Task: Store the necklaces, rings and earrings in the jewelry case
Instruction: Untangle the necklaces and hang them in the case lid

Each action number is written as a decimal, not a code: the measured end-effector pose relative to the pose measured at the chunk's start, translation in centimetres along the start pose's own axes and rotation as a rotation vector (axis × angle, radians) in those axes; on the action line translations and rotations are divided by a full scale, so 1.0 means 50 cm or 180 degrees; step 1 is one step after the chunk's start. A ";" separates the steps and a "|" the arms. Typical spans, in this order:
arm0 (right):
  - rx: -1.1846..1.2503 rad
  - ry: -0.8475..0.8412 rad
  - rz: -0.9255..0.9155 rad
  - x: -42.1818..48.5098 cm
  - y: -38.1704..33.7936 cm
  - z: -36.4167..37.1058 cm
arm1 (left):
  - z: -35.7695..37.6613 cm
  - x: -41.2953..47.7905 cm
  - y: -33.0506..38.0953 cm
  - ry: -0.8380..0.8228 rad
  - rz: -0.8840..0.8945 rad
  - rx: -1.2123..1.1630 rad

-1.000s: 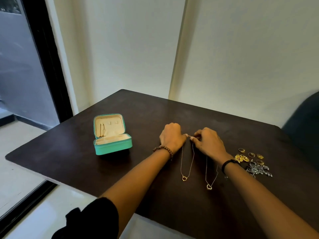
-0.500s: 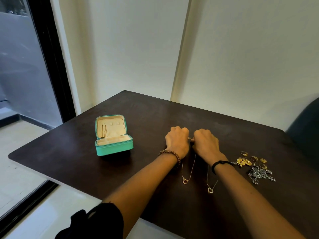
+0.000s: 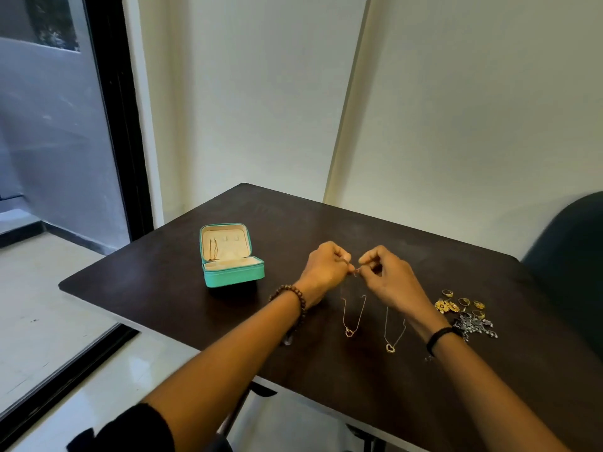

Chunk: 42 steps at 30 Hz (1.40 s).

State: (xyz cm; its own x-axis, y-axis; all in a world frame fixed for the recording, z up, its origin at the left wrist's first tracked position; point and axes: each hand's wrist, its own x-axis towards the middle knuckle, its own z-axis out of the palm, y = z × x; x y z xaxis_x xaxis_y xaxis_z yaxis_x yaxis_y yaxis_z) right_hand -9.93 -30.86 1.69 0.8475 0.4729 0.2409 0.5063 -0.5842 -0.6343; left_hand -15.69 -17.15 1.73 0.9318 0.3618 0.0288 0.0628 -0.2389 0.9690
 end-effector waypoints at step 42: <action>0.2034 -0.0277 0.0221 -0.127 -0.069 -0.064 | -0.129 -0.082 0.153 0.0029 0.0389 -0.2224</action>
State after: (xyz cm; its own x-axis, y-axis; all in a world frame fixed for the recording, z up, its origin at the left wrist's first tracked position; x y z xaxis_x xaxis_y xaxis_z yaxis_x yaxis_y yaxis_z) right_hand -16.56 -33.97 4.72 0.8453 0.5156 0.1403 0.2336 -0.1203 -0.9649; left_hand -21.35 -14.64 10.60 0.9144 0.3775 0.1465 -0.2889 0.3548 0.8892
